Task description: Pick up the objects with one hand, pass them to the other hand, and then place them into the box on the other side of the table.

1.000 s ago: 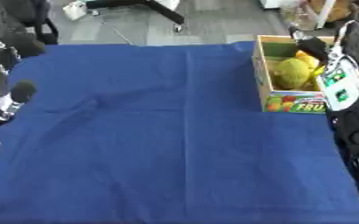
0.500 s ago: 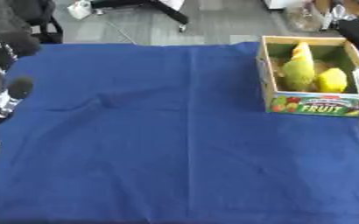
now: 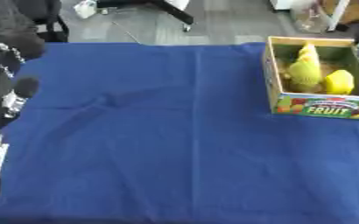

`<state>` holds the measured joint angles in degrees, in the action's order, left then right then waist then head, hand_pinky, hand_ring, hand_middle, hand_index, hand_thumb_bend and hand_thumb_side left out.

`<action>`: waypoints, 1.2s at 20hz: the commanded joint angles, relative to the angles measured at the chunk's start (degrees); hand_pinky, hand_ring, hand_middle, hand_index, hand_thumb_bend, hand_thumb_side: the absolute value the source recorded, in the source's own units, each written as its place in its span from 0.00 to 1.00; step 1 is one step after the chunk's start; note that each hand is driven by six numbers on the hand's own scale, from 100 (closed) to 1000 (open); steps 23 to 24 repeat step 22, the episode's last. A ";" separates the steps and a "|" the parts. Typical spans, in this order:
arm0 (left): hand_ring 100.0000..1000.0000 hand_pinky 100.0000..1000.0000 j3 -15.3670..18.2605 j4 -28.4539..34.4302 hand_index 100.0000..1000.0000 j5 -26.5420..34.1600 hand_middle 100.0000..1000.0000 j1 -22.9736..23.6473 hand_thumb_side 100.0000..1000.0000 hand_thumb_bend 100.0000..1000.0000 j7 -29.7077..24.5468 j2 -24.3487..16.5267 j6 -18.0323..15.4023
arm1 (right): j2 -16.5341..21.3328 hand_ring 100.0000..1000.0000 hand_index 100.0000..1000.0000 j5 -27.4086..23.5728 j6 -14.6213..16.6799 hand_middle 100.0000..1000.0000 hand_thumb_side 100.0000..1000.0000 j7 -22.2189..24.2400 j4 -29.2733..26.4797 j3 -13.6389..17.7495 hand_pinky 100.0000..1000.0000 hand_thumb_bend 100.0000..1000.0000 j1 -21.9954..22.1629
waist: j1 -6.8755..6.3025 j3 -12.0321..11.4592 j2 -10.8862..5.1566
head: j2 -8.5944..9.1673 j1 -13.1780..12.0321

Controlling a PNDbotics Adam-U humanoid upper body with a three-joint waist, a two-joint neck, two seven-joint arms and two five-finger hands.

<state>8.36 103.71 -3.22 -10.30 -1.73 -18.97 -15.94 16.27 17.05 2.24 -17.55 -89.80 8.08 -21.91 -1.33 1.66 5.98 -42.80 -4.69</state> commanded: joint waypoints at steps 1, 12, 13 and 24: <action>0.71 0.80 1.24 1.65 0.80 0.43 0.66 0.45 0.74 0.63 0.31 0.85 1.04 | -0.83 0.65 0.87 -2.93 1.38 0.75 0.38 0.14 -2.94 0.64 0.68 0.38 2.17 | 0.25 0.16 -0.95 | -0.44 -0.44; 0.70 0.81 1.81 0.96 0.79 0.51 0.64 4.38 0.80 0.51 -0.92 8.67 4.73 | -5.46 0.62 0.87 -7.58 1.97 0.71 0.37 -1.40 -5.59 0.70 0.66 0.33 9.09 | 0.10 0.75 -0.72 | -0.71 0.38; 0.70 0.81 1.83 0.85 0.79 0.53 0.64 4.57 0.80 0.51 -1.02 9.02 4.96 | -5.52 0.61 0.87 -7.62 1.96 0.71 0.37 -1.43 -5.52 0.63 0.66 0.32 9.25 | 0.11 0.70 -0.75 | -0.77 0.74; 0.70 0.81 2.16 0.50 0.78 0.63 0.64 5.63 0.81 0.48 -0.89 10.12 5.82 | -5.88 0.60 0.87 -7.90 1.99 0.70 0.36 -1.91 -5.31 0.50 0.66 0.30 9.79 | 0.11 0.31 -1.00 | -0.44 1.70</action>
